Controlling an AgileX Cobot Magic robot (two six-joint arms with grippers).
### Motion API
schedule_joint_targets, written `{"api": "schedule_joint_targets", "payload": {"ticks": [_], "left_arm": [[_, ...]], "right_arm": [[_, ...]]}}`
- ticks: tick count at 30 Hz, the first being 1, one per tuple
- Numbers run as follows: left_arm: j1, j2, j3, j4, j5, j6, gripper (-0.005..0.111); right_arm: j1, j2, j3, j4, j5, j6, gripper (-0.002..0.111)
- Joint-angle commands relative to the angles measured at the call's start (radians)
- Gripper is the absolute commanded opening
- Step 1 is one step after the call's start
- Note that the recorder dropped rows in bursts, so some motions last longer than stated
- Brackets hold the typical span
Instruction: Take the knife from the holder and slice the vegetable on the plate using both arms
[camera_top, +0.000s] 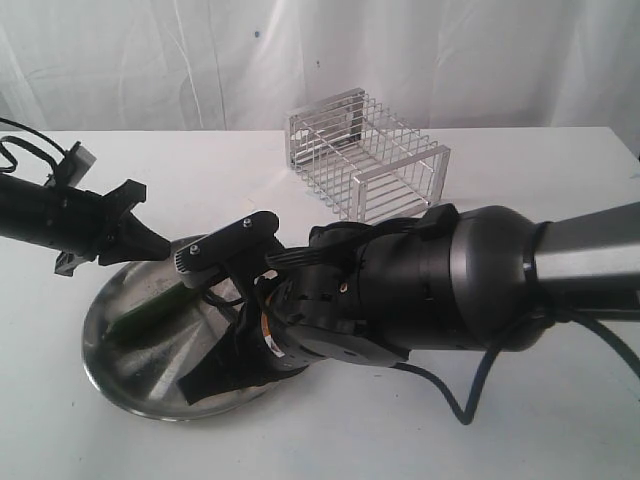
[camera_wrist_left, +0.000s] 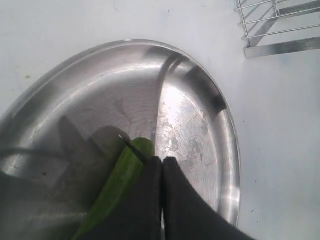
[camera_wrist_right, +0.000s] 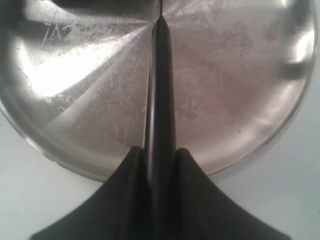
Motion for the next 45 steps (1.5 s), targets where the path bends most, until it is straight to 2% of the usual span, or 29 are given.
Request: {"api": "schedule_joint_targets", "payload": {"ticks": [1, 3, 11, 21, 29, 35, 45], "left_arm": [[-0.054, 0.002, 0.0, -0.008, -0.021, 0.006, 0.0], [-0.077, 0.002, 0.0, -0.008, -0.023, 0.006, 0.0], [-0.08, 0.002, 0.0, 0.033, 0.055, 0.006, 0.0], [-0.084, 0.005, 0.002, 0.078, -0.015, -0.001, 0.0], [-0.141, 0.058, 0.002, 0.101, -0.063, -0.001, 0.0], [-0.141, 0.06, 0.002, 0.161, -0.097, -0.032, 0.0], [-0.136, -0.034, -0.053, 0.125, -0.066, -0.028, 0.0]], "right_arm": [[-0.001, 0.0, -0.005, -0.012, -0.008, 0.001, 0.0], [-0.001, 0.0, -0.005, -0.012, -0.008, 0.001, 0.0], [-0.001, 0.0, -0.005, -0.012, -0.008, 0.001, 0.0], [-0.001, 0.0, -0.005, -0.012, -0.012, 0.001, 0.0], [-0.001, 0.0, -0.005, -0.012, -0.012, 0.001, 0.0], [-0.001, 0.0, -0.005, -0.012, -0.008, 0.001, 0.0], [-0.001, 0.018, -0.005, -0.013, 0.023, 0.001, 0.0]]}}
